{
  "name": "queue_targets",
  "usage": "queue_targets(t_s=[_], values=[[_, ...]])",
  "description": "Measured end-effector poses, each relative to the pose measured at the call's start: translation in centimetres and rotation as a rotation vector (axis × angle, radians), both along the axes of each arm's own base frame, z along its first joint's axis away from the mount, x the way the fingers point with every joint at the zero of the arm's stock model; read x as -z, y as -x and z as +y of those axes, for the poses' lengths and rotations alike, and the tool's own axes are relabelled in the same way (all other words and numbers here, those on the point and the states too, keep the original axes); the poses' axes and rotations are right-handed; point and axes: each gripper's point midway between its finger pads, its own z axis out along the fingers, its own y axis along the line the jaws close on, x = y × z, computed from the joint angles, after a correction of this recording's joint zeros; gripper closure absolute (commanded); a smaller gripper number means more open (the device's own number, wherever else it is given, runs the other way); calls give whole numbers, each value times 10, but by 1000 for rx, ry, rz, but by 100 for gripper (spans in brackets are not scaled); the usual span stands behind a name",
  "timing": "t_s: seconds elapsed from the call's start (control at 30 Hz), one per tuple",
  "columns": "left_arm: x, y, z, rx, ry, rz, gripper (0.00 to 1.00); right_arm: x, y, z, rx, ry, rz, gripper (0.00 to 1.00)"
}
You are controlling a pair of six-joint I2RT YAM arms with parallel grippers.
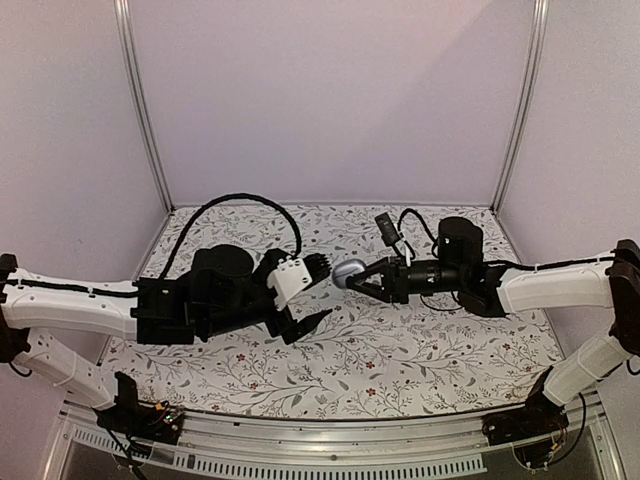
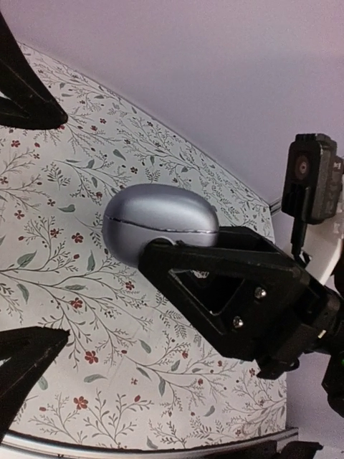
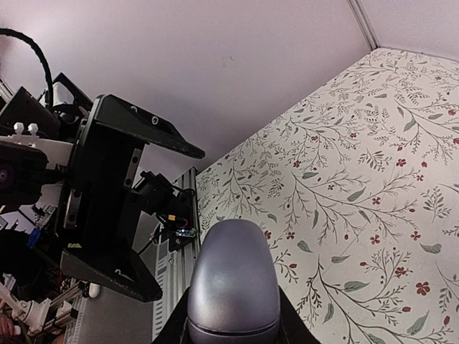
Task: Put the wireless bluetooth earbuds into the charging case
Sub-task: Pass from the right arm to the left
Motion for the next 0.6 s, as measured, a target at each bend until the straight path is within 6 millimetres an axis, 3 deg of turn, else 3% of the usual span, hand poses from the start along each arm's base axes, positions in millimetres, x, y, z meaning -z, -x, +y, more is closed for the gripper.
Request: queue_targets(t_s=[0.3, 0.6], values=[[-6, -14, -33, 20, -54, -85, 23, -7, 6, 3, -15, -18, 68, 98], [0, -22, -48, 20, -101, -114, 42, -9, 15, 7, -48, -27, 85, 98]])
